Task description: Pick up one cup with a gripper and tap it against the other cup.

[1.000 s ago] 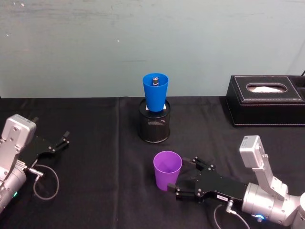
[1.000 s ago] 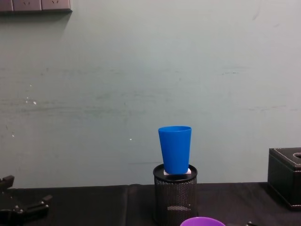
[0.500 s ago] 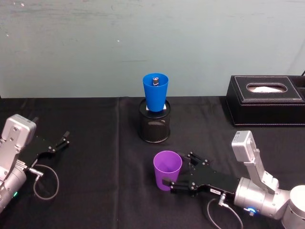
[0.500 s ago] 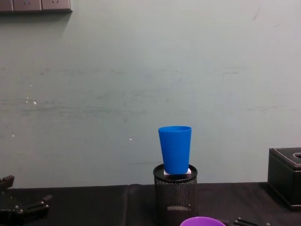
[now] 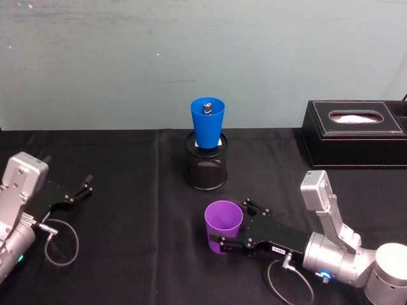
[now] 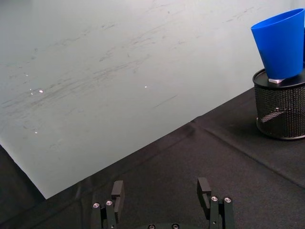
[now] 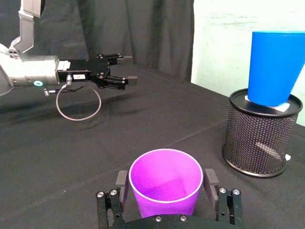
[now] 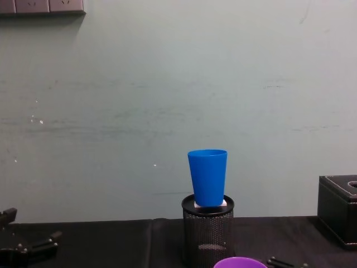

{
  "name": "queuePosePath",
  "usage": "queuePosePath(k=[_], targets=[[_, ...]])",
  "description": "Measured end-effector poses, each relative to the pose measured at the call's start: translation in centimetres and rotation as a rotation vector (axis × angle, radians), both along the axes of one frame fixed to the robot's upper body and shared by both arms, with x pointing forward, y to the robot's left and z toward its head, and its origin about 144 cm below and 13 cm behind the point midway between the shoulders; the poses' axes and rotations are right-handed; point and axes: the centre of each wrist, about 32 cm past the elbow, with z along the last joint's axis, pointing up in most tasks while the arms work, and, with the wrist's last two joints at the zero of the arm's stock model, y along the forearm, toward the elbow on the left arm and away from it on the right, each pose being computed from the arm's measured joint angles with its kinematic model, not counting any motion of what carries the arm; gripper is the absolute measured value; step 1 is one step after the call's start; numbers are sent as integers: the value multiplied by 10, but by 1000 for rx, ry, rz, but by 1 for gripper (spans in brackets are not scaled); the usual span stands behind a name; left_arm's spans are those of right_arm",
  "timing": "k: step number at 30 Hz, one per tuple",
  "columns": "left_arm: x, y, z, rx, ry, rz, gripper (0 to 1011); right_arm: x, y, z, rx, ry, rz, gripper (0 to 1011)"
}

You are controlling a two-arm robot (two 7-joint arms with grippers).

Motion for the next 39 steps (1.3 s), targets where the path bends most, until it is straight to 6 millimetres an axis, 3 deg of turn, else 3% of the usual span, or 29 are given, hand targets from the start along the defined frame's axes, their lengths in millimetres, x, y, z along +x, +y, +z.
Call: queuePosePath(k=[11,22,39], targets=[[0,0,0,0,0,0,1000,0,0,0,1,1,0,1003],[0,0,0,0,0,0,1000,0,0,0,2,1,-1,800],[0,0,0,0,0,0,1000,1,0,6,16,-4,1,736]])
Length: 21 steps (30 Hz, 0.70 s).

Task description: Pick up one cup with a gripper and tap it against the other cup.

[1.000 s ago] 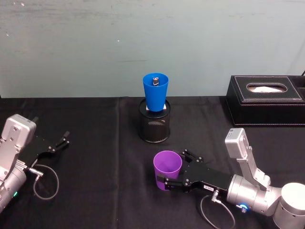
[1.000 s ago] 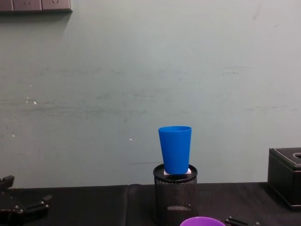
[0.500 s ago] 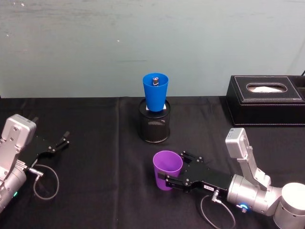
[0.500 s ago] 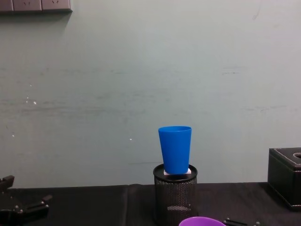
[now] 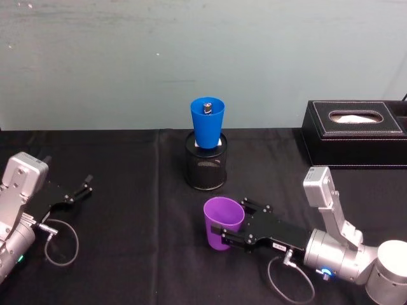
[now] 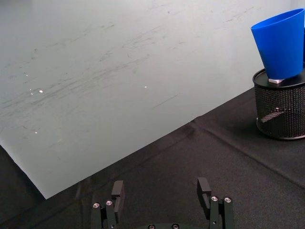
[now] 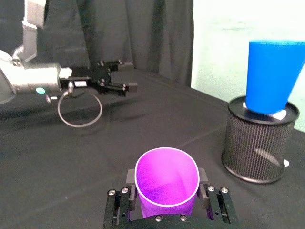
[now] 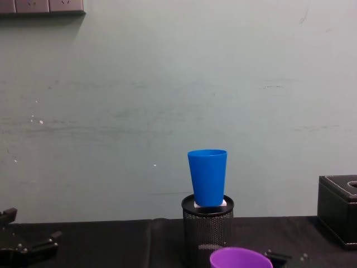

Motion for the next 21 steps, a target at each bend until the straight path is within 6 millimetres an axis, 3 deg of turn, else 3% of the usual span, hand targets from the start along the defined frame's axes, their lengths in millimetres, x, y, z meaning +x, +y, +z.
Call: queuePosePath(k=[5,21], targets=[[0,0,0,0,0,0,1000,2,2,14,12,-5,14,735],[0,0,0,0,0,0,1000,24,12,98,-9,-72,50,736]])
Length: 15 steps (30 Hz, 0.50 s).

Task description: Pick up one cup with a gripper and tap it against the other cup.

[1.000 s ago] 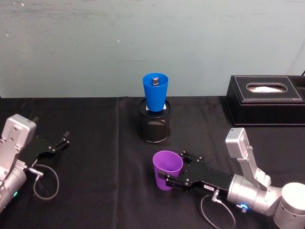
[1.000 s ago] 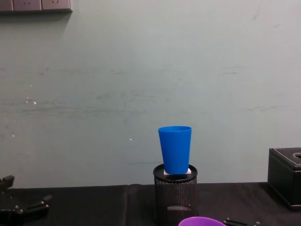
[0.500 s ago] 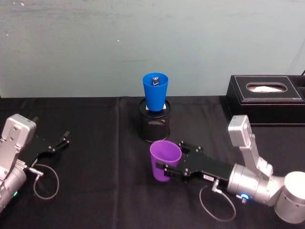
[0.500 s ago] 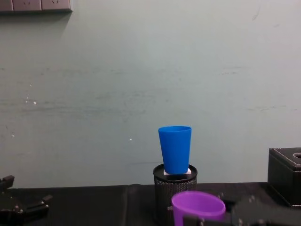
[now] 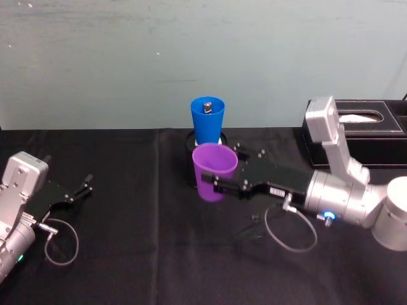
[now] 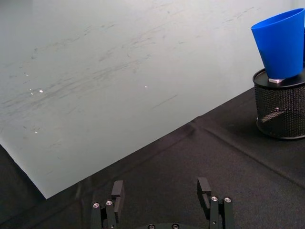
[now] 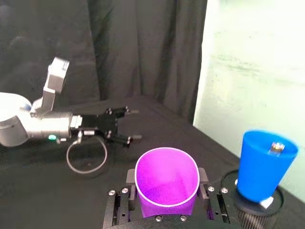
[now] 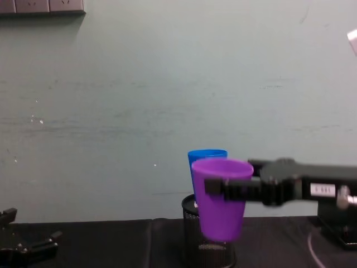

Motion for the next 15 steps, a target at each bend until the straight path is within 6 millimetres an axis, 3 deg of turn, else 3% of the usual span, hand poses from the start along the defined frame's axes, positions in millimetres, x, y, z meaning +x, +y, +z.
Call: queuePosePath(k=[4,15], targets=[[0,0,0,0,0,0,1000,6,1,17,2,-6,5,736],[0,0,0,0,0,0,1000,10,4,36,-10,-4,21,736]])
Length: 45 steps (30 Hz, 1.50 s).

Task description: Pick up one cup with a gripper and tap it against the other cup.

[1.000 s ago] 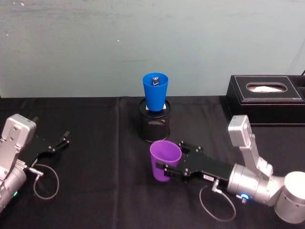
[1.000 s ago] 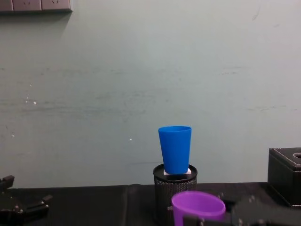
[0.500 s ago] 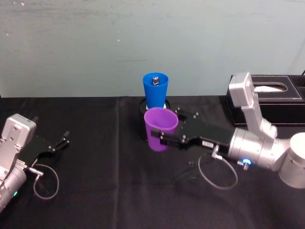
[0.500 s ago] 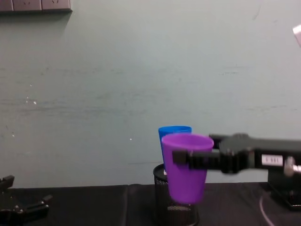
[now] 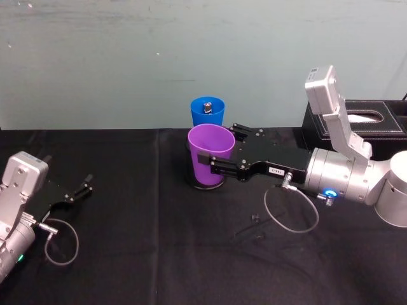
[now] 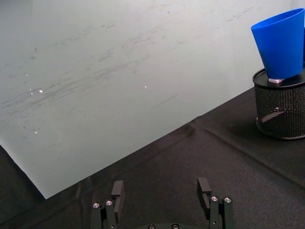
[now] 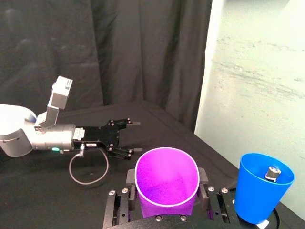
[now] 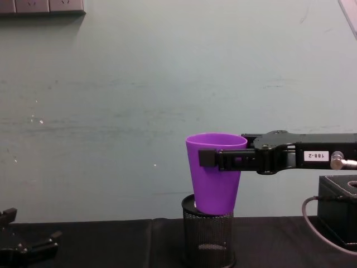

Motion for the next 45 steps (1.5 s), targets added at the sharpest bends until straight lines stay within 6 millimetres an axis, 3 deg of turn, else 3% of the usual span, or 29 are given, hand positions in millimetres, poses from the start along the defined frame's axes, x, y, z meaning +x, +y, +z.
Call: queuePosePath(k=[12,45], targets=[[0,0,0,0,0,0,1000,3,1,9,-34,5,15,736],[0,0,0,0,0,0,1000,3,1,9,-36,7,17,736]])
